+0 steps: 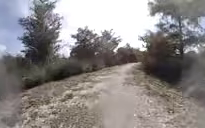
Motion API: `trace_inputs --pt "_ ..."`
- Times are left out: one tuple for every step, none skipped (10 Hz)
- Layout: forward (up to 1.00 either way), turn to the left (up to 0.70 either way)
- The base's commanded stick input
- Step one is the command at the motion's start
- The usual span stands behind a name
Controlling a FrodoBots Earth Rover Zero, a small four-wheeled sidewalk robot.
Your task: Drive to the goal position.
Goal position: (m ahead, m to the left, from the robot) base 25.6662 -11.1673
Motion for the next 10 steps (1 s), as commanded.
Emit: trace_inputs --pt "0.84 0.0" --pt "0.84 0.0" --pt "0.84 0.0" --pt "0.84 0.0" --pt "0.84 0.0" --pt "0.84 0.0" --pt "0.84 -0.21" --pt "0.84 -0.34" --pt "0.84 -0.34" --pt "0.84 0.0"
